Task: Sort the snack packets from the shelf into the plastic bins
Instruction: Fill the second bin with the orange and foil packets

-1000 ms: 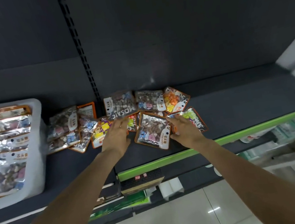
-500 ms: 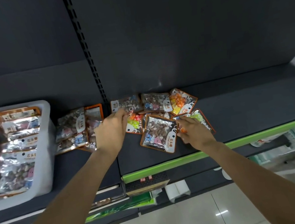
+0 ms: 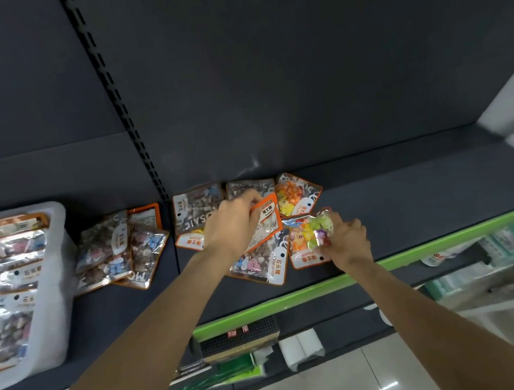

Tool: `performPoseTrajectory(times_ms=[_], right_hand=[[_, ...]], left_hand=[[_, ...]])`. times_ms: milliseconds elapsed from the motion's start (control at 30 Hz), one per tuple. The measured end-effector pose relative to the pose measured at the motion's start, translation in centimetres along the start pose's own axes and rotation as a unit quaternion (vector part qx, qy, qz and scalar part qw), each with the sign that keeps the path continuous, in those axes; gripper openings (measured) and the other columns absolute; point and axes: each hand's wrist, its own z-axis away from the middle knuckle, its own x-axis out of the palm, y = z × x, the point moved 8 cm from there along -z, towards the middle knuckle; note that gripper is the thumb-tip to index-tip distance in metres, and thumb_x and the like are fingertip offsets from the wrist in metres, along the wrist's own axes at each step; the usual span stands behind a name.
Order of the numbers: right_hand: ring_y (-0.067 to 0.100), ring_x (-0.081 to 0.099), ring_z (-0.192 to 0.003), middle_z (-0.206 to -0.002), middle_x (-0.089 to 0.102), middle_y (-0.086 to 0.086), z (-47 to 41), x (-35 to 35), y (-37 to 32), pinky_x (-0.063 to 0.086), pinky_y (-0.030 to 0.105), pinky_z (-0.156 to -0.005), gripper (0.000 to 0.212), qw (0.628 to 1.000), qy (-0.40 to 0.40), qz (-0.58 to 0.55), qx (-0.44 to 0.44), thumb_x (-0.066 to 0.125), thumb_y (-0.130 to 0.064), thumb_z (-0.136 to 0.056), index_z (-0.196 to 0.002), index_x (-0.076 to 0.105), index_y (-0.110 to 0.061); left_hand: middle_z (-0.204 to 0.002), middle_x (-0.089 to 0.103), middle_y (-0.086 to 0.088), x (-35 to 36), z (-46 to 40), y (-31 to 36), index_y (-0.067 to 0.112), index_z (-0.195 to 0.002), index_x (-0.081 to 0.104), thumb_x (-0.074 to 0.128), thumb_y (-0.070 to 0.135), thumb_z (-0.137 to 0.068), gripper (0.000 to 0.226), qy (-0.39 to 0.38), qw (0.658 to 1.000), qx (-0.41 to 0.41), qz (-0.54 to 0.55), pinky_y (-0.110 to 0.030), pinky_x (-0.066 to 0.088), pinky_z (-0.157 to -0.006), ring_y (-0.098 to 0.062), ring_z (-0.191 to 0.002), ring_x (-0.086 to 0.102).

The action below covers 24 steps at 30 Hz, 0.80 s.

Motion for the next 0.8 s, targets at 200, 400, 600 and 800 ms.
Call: performPoseTrajectory(times_ms=[200, 400, 600, 800], right_hand=[[0.022, 0.060, -0.096, -0.106, 0.061, 0.009, 0.1, -4.2, -2.0, 0.047, 0.027, -0.080, 0.047, 0.967, 0.047, -0.245, -0.046, 0.069, -0.006, -0.083, -0.127, 0.051, -0.006], [0.013, 0.061, -0.076, -0.086, 0.069, -0.001, 2.8, -8.9, -8.8, 0.047, 0.028, -0.063, 0.009, 0.958, 0.103, -0.194, -0.184, 0.063, -0.009, -0.086, -0.089, 0.069, -0.016], [0.014, 0.065, -0.085, -0.090, 0.071, -0.004, 6.1, -9.3, -17.7, 0.053, 0.037, -0.077, 0.018, 0.939, 0.094, -0.184, -0.274, 0.060, -0.009, -0.088, -0.091, 0.071, -0.022], [0.013, 0.066, -0.087, -0.089, 0.072, -0.007, 12.2, -7.3, -29.2, 0.052, 0.034, -0.076, 0.016, 0.911, 0.105, -0.183, -0.355, 0.061, -0.014, -0.087, -0.089, 0.073, -0.024]], left_hand=[[-0.097, 0.071, 0.007, -1.8, -0.6, -1.1, 0.028, -0.101, 0.067, 0.057, 0.021, -0.092, 0.015, 0.015, 0.998, -0.033, 0.061, -0.037, 0.054, -0.078, -0.014, -0.092, 0.065], [-0.090, 0.067, 0.013, -5.5, 2.0, -1.9, 0.029, -0.099, 0.066, 0.058, 0.023, -0.092, 0.012, 0.038, 0.997, -0.022, 0.057, -0.035, 0.054, -0.076, -0.010, -0.088, 0.063], [-0.081, 0.066, 0.017, -13.1, 6.3, -6.8, 0.027, -0.094, 0.070, 0.063, 0.021, -0.089, 0.010, 0.112, 0.985, -0.036, 0.123, -0.038, 0.055, -0.079, -0.007, -0.082, 0.065], [-0.082, 0.063, 0.013, -22.2, 13.1, -14.4, 0.020, -0.101, 0.068, 0.060, 0.018, -0.091, 0.013, 0.193, 0.978, -0.049, 0.068, -0.033, 0.052, -0.072, -0.012, -0.079, 0.064]])
